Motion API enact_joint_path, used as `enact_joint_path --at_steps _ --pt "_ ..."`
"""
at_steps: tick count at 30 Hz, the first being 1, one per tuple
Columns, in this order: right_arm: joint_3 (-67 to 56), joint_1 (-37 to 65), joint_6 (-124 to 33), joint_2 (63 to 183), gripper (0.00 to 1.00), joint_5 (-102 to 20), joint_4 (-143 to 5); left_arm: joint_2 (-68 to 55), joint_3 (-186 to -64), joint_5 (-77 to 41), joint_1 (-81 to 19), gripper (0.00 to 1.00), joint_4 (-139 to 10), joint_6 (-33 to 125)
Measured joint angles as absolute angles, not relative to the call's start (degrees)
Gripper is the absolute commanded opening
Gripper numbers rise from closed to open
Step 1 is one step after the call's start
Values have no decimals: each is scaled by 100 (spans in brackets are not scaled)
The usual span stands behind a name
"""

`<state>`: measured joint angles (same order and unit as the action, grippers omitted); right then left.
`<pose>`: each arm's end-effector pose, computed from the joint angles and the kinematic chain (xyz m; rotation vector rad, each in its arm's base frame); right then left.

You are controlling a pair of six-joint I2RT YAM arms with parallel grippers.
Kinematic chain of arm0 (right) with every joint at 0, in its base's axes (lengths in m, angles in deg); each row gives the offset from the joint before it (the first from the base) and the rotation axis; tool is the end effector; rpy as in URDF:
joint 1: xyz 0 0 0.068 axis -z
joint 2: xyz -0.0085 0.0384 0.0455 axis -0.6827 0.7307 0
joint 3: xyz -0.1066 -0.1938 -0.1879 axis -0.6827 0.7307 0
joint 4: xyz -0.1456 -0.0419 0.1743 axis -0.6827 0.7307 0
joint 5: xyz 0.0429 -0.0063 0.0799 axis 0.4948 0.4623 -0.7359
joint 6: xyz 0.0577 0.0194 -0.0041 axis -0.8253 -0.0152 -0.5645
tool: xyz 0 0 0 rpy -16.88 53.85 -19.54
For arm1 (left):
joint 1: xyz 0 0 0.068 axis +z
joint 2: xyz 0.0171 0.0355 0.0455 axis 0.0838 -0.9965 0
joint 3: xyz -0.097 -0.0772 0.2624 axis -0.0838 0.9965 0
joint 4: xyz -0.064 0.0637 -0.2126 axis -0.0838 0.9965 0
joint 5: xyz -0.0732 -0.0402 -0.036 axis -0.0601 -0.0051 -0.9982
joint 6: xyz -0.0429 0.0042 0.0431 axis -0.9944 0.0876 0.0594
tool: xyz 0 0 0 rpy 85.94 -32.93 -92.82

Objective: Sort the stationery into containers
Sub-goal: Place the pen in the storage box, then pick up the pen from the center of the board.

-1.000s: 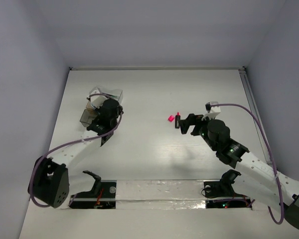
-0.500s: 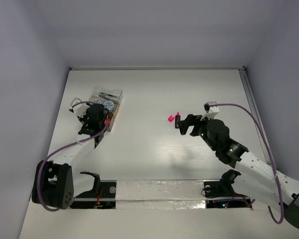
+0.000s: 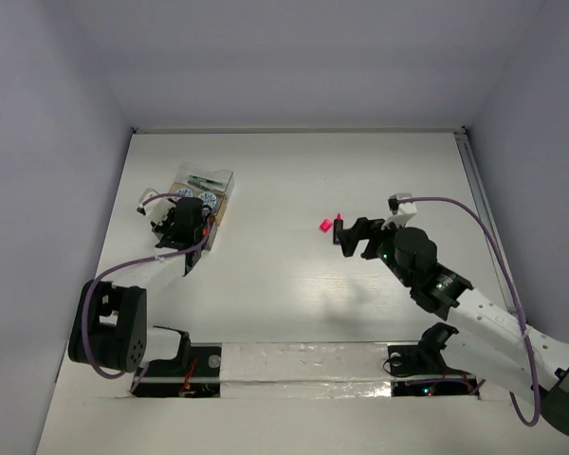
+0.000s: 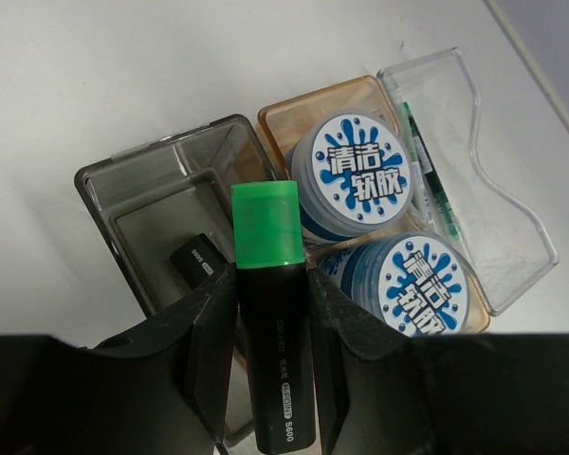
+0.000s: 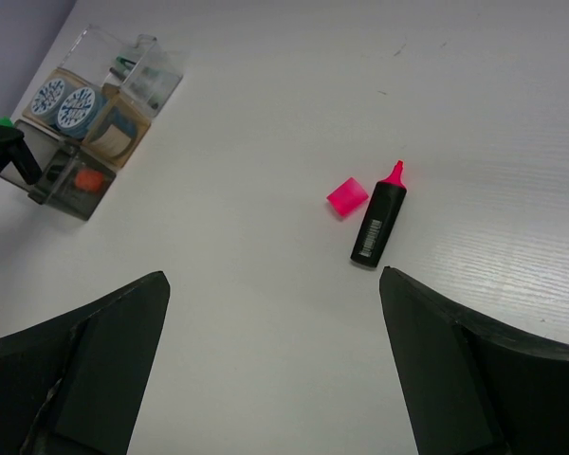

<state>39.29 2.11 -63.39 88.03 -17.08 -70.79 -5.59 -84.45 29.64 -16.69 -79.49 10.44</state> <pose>0.1292 0.0948 0.2904 -0.0572 1.8371 0.5502 0.2400 -0.0208 0.2400 -0.9661 1.6414 -0.0022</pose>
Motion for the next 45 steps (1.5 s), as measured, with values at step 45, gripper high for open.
enact_joint_path --at_steps 45 --pt "4069 211 -6468 7754 98 -681 -6705 -3805 -11463 1626 -6663 51 -7753 2039"
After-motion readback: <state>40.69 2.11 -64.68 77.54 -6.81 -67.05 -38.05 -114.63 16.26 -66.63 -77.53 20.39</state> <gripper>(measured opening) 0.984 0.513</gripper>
